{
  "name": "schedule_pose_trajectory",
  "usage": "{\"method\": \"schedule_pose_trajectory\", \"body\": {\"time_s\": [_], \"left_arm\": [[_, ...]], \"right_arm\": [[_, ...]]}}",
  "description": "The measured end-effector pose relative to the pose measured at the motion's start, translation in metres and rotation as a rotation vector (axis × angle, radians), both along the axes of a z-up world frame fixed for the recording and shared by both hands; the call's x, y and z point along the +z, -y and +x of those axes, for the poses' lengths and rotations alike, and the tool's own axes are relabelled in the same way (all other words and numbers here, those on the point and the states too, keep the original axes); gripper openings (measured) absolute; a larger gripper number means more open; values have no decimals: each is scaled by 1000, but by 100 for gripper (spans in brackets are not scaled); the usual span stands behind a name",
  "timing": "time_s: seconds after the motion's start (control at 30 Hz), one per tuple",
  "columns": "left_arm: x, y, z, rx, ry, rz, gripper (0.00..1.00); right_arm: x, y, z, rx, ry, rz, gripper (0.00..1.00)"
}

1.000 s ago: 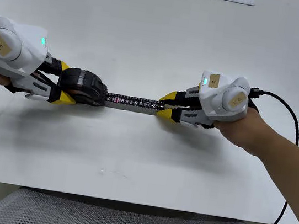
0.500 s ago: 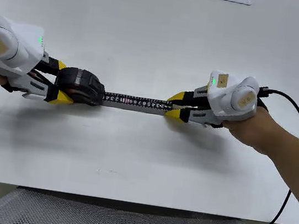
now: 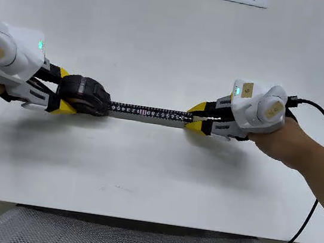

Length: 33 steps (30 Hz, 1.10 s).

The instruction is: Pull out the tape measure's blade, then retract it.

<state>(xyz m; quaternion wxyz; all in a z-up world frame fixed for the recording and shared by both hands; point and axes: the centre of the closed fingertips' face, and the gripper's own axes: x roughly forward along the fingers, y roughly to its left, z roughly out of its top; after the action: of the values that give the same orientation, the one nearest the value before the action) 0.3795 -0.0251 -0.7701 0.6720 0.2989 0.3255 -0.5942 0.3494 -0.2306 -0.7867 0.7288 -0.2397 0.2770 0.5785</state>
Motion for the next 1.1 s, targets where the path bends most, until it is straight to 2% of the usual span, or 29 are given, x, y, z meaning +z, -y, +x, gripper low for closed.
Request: {"method": "schedule_pose_trajectory", "body": {"time_s": [1.1], "left_arm": [[-1,0,1,-2,0,2,26]], "right_arm": [[-2,45,-7,-23,-16,-67,8]]}}
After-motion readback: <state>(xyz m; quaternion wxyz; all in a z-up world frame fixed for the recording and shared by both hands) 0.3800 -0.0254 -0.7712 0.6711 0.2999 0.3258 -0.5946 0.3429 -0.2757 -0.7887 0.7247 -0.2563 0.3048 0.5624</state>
